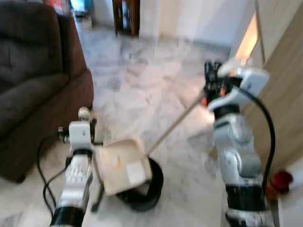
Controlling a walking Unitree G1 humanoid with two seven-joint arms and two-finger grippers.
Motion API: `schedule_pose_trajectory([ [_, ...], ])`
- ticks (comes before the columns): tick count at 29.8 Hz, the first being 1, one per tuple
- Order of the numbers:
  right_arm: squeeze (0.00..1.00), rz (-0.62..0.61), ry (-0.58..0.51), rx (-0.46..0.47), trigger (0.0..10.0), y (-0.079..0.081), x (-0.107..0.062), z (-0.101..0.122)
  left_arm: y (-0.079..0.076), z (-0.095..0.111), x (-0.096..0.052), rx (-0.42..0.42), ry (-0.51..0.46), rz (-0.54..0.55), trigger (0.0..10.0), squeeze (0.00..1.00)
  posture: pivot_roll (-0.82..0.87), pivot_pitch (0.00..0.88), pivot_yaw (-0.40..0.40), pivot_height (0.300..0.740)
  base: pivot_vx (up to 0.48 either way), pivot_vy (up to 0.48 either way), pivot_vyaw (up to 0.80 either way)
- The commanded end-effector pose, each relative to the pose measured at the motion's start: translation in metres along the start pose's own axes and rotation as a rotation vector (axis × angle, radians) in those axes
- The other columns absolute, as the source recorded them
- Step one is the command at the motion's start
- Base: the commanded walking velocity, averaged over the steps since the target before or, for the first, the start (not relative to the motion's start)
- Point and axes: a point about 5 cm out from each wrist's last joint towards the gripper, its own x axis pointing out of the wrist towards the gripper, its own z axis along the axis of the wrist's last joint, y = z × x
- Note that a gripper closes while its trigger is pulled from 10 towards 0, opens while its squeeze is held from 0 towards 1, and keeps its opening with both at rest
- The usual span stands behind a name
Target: Sweep floor
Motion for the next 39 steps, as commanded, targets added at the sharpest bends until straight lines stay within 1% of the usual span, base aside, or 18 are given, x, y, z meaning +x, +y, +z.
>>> schedule_pose_trajectory([
  [1, 0.00, 0.033, -0.081, 0.032, 10.0, 0.009, 0.003, 0.017, -0.001, 0.011, 0.004, 0.015, -0.058, -0.010, 10.0, 0.00, 0.04, 0.038, -0.040, 0.740, 0.247, 0.000, 0.00],
  [9, 0.00, 0.042, -0.098, 0.048, 10.0, 0.015, 0.003, 0.019, -0.001, 0.011, 0.003, 0.012, -0.060, -0.017, 10.0, 0.00, 0.04, 0.045, -0.038, 0.740, 0.000, 0.000, 0.00],
  [12, 0.00, 0.041, -0.147, 0.057, 10.0, 0.020, 0.002, 0.025, -0.002, 0.010, 0.003, 0.016, -0.059, -0.021, 10.0, 0.00, 0.04, 0.047, -0.036, 0.740, 0.000, 0.000, 0.00],
  [18, 0.00, 0.021, -0.205, 0.066, 10.0, 0.024, 0.001, 0.032, -0.002, 0.011, 0.003, 0.024, -0.065, -0.020, 10.0, 0.00, 0.04, 0.047, -0.037, 0.740, 0.000, 0.000, 0.00],
  [21, 0.00, 0.008, -0.248, 0.028, 10.0, 0.027, 0.000, 0.037, -0.002, 0.011, 0.003, 0.022, -0.065, -0.020, 10.0, 0.00, 0.04, 0.047, -0.037, 0.740, 0.000, 0.000, 0.00],
  [23, 0.00, 0.043, -0.258, -0.021, 10.0, 0.036, -0.001, 0.037, -0.002, 0.011, 0.003, 0.021, -0.064, -0.023, 10.0, 0.00, 0.04, 0.047, -0.037, 0.740, 0.000, 0.000, 0.00],
  [24, 0.00, 0.078, -0.256, -0.043, 10.0, 0.044, -0.002, 0.035, -0.003, 0.011, 0.003, 0.021, -0.064, -0.024, 10.0, 0.00, 0.04, 0.048, -0.039, 0.740, 0.000, 0.000, 0.00],
  [26, 0.00, 0.113, -0.258, -0.053, 10.0, 0.054, -0.005, 0.033, -0.003, 0.011, 0.003, 0.019, -0.065, -0.023, 10.0, 0.00, 0.05, 0.049, -0.040, 0.740, 0.000, 0.000, 0.00],
  [27, 0.00, 0.113, -0.258, -0.053, 10.0, 0.054, -0.005, 0.033, -0.003, 0.011, 0.003, 0.019, -0.065, -0.023, 10.0, 0.00, 0.05, 0.049, -0.040, 0.740, 0.000, 0.000, 0.00],
  [28, 0.00, 0.137, -0.264, -0.066, 10.0, 0.060, -0.006, 0.033, -0.003, 0.011, 0.003, 0.019, -0.065, -0.023, 10.0, 0.00, 0.05, 0.049, -0.040, 0.740, 0.000, 0.000, 0.00],
  [32, 0.00, 0.212, -0.283, -0.111, 10.0, 0.075, -0.012, 0.032, -0.003, 0.011, 0.003, 0.018, -0.065, -0.023, 10.0, 0.00, 0.05, 0.049, -0.040, 0.740, 0.000, 0.000, 0.00],
  [39, 0.00, 0.324, -0.313, -0.188, 10.0, 0.093, -0.023, 0.030, -0.004, 0.011, 0.003, 0.017, -0.064, -0.027, 10.0, 0.00, 0.04, 0.051, -0.041, 0.740, 0.000, 0.000, 0.00],
])
